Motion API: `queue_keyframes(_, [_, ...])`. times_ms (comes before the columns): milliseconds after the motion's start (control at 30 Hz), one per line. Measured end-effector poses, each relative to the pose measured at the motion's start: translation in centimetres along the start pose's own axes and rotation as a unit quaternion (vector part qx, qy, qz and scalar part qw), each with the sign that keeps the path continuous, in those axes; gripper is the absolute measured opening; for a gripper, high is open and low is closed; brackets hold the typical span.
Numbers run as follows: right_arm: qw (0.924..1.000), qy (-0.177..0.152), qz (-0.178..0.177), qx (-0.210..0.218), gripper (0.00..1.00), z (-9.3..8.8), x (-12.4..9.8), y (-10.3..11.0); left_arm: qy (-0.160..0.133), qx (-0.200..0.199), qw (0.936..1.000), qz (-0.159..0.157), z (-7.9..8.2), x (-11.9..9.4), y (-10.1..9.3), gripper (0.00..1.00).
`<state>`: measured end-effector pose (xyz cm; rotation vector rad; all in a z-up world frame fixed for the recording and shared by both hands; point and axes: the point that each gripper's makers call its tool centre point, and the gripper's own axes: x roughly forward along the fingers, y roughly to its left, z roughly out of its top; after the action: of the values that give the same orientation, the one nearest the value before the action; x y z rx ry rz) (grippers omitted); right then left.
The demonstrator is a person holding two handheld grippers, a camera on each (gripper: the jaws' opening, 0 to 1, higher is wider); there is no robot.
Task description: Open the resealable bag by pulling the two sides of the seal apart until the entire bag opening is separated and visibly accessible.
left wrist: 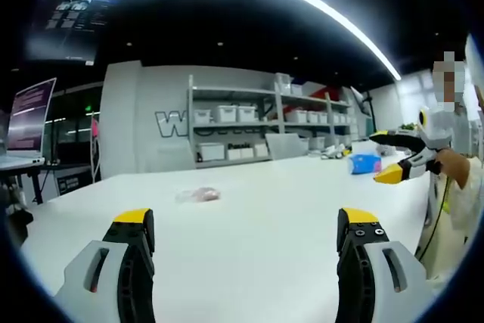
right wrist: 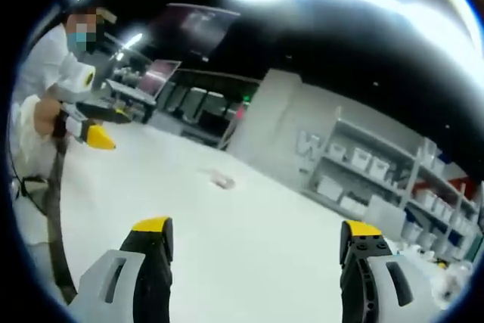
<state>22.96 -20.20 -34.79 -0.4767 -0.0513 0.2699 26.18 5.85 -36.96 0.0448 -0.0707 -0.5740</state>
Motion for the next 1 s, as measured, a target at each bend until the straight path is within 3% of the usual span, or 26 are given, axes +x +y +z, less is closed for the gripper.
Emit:
queue_keyframes(333, [0.9977, 0.021, 0.049, -0.042, 0.87, 0.3, 1.9, 1.3, 0.002, 0.004, 1.0, 0.001, 0.0, -0.1, 0.0, 1.0])
queue_keyframes(1000, [0.9938, 0.031, 0.065, -0.085, 0.87, 0.9, 2.9, 2.2, 0.002, 0.005, 1.0, 0.003, 0.2, -0.5, 0.1, 1.0])
